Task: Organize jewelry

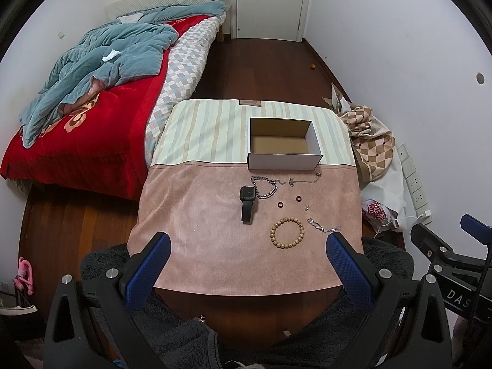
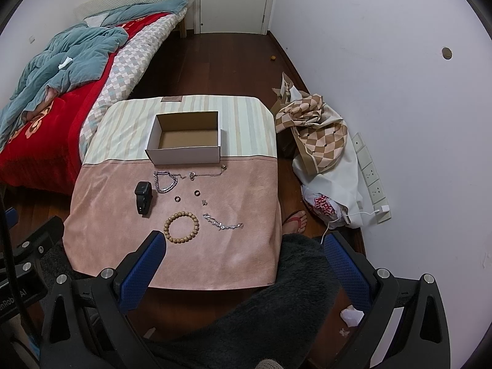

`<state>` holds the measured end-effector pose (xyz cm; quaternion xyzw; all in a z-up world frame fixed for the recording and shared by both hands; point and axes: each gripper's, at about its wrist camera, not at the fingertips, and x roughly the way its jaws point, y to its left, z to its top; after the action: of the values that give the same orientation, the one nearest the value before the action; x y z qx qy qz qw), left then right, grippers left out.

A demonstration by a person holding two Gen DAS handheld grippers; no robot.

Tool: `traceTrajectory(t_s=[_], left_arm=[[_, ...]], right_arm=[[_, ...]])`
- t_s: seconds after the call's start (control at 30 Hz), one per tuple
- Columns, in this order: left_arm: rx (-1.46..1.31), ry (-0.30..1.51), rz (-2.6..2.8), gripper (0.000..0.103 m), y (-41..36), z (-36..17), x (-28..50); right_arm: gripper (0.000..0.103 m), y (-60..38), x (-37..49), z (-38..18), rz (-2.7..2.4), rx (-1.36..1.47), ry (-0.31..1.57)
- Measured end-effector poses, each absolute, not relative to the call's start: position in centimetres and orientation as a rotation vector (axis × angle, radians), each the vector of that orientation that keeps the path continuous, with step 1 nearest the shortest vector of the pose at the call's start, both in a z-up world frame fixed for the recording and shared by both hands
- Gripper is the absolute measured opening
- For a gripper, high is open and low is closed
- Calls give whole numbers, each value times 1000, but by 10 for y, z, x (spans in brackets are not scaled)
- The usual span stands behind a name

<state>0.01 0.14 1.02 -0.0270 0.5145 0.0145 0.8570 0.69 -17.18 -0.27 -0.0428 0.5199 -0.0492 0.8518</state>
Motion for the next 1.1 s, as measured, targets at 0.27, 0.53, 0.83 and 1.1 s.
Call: traceTrajectory(t_s=[0.27, 0.53, 0.83, 1.1], left_arm=[[-33, 1030, 121, 103, 16, -11, 23], [45, 1130, 237, 103, 38, -105, 76], [78, 1255, 261, 103, 51, -196, 99], [85, 1292, 218, 103, 49, -230, 106]], right_arm=[[103, -171, 16, -13, -115, -84, 1088], [103, -165, 77, -105, -101, -80, 1181], [55, -152, 112, -248, -69, 49, 1356], [49, -146, 116, -302, -18, 128, 1416]])
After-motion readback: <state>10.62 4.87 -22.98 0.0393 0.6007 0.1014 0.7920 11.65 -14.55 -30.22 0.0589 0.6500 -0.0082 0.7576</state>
